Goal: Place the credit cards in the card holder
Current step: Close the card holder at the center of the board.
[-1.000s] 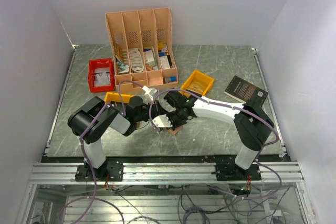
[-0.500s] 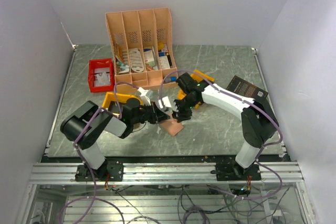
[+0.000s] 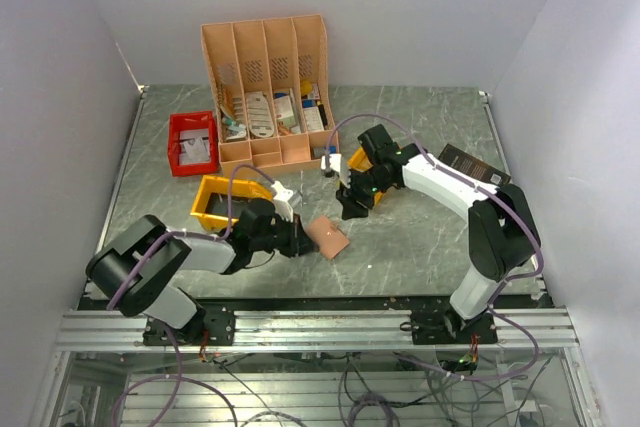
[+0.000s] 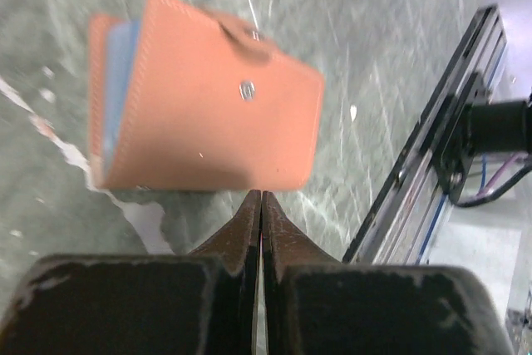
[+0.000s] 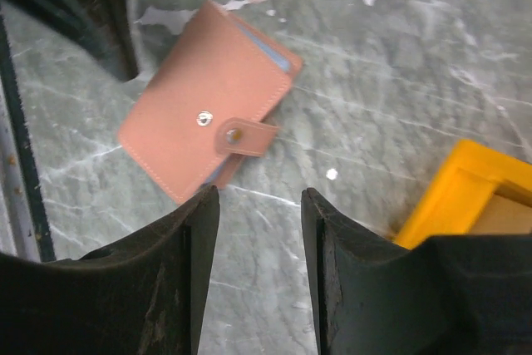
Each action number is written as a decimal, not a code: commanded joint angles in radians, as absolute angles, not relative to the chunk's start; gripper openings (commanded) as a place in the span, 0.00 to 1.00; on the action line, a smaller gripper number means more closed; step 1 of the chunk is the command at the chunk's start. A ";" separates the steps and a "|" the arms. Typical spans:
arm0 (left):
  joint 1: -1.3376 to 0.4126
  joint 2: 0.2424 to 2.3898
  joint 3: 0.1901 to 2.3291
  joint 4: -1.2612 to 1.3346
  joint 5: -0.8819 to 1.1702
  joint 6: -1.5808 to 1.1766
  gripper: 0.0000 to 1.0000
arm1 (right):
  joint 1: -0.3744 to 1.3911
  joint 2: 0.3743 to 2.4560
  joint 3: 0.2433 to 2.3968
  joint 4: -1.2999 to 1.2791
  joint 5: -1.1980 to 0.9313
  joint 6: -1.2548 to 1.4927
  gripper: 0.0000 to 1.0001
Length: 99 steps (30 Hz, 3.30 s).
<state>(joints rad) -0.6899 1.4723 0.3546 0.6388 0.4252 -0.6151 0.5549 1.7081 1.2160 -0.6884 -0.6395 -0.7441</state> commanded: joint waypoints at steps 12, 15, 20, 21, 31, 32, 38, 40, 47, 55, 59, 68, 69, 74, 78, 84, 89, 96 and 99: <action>-0.792 1.744 0.407 0.936 0.275 -0.702 0.07 | 0.430 1.831 1.524 -0.811 -0.955 -0.784 1.00; -0.802 1.802 0.447 1.000 0.267 -0.717 0.08 | 0.430 1.725 1.352 -0.710 -0.930 -0.860 1.00; -0.805 1.818 0.412 1.089 0.273 -0.707 0.09 | 0.446 1.713 1.324 -0.860 -0.896 -1.153 0.99; -0.805 1.793 0.385 1.104 0.270 -0.698 0.09 | 0.457 1.727 1.337 -0.868 -0.869 -1.167 0.96; -0.745 1.480 0.381 0.769 0.243 -0.608 0.23 | 0.555 1.830 1.395 -0.846 -0.729 -1.315 0.54; -0.724 1.482 0.402 0.738 0.250 -0.616 0.24 | 0.556 1.835 1.397 -0.832 -0.723 -1.303 0.52; -0.658 1.608 0.539 0.673 0.366 -0.634 0.20 | 0.566 1.869 1.400 -0.804 -0.680 -1.268 0.45; -0.659 1.638 0.561 0.676 0.381 -0.633 0.17 | 0.566 1.874 1.398 -0.798 -0.677 -1.263 0.44; -0.659 1.686 0.597 0.667 0.397 -0.623 0.14 | 0.586 1.895 1.381 -0.785 -0.657 -1.251 0.41; -0.652 1.741 0.591 0.637 0.367 -0.610 0.08 | 0.598 1.911 1.376 -0.773 -0.633 -1.241 0.36; -0.644 1.757 0.577 0.645 0.368 -0.611 0.07 | 0.601 1.917 1.373 -0.775 -0.627 -1.244 0.32; -0.638 1.782 0.558 0.690 0.385 -0.631 0.07 | 0.602 1.927 1.373 -0.772 -0.626 -1.240 0.25; -0.638 1.784 0.558 0.693 0.387 -0.633 0.07 | 0.601 1.926 1.373 -0.771 -0.626 -1.240 0.25; -0.634 1.787 0.551 0.703 0.390 -0.635 0.07 | 0.603 1.934 1.377 -0.775 -0.624 -1.240 0.23; -0.631 1.784 0.548 0.700 0.391 -0.634 0.07 | 0.604 1.935 1.380 -0.776 -0.626 -1.238 0.21; -0.632 1.782 0.546 0.699 0.393 -0.635 0.07 | 0.603 1.941 1.391 -0.784 -0.627 -1.231 0.14; -0.631 1.781 0.548 0.695 0.394 -0.633 0.07 | 0.603 1.946 1.399 -0.786 -0.623 -1.225 0.04; -0.625 1.790 0.543 0.699 0.391 -0.644 0.07 | 0.604 1.930 1.403 -0.795 -0.611 -1.231 0.00; -0.621 1.794 0.541 0.698 0.388 -0.646 0.07 | 0.602 1.910 1.393 -0.794 -0.599 -1.243 0.00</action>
<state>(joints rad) -0.6350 1.7638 0.5655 0.7322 0.4042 -0.6605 0.5980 1.9297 1.3804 -0.7769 -0.6155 -1.2308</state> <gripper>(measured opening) 0.077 0.007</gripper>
